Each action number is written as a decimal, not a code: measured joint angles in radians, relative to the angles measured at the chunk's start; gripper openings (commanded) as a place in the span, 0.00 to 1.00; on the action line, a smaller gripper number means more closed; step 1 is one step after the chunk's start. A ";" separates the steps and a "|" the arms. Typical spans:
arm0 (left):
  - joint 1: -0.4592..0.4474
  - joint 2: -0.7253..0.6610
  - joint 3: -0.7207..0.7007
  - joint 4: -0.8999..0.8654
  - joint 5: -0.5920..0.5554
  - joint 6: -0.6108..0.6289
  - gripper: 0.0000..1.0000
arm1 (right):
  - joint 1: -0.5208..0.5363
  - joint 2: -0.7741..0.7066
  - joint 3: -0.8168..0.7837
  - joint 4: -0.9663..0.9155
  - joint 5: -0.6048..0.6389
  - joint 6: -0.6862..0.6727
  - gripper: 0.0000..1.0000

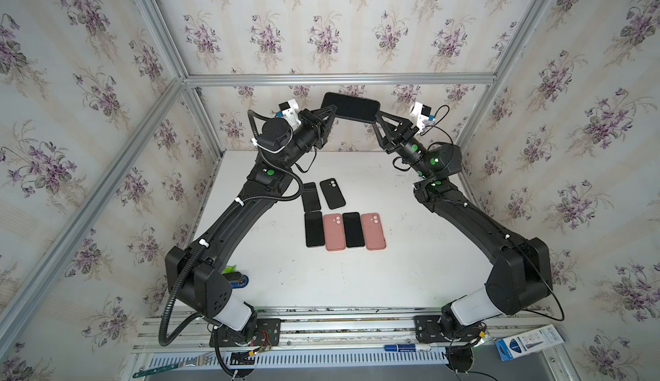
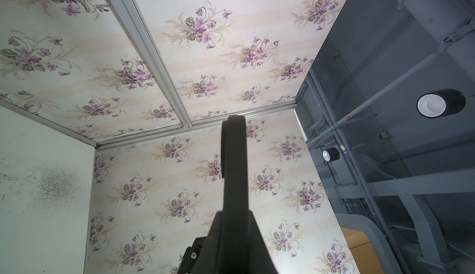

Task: Take the phone out of the phone case
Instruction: Remove the phone case from the phone.

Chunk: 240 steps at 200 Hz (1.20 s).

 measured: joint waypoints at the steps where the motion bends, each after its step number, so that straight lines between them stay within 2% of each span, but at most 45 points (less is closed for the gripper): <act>1: 0.000 0.000 0.000 0.000 0.000 0.000 0.00 | 0.000 0.000 0.000 0.001 -0.001 0.000 0.43; 41: 0.000 0.006 0.000 0.003 -0.002 -0.001 0.00 | 0.003 0.010 -0.002 0.011 -0.006 0.027 0.33; 107: 0.001 0.025 0.016 0.016 -0.004 0.023 0.00 | 0.011 0.025 -0.029 0.034 -0.008 0.071 0.00; 156: 0.001 0.031 0.032 -0.005 -0.003 0.041 0.00 | 0.010 0.053 -0.029 0.087 -0.012 0.098 0.00; 188: 0.008 0.047 0.071 -0.061 0.026 0.014 0.00 | -0.001 0.066 -0.038 0.121 -0.061 0.093 0.00; 215: 0.018 0.072 0.099 -0.113 0.071 -0.033 0.00 | -0.005 0.060 -0.078 0.148 -0.121 0.013 0.00; 240: 0.019 0.099 0.120 -0.156 0.095 -0.069 0.00 | -0.009 0.039 -0.126 0.129 -0.187 -0.128 0.00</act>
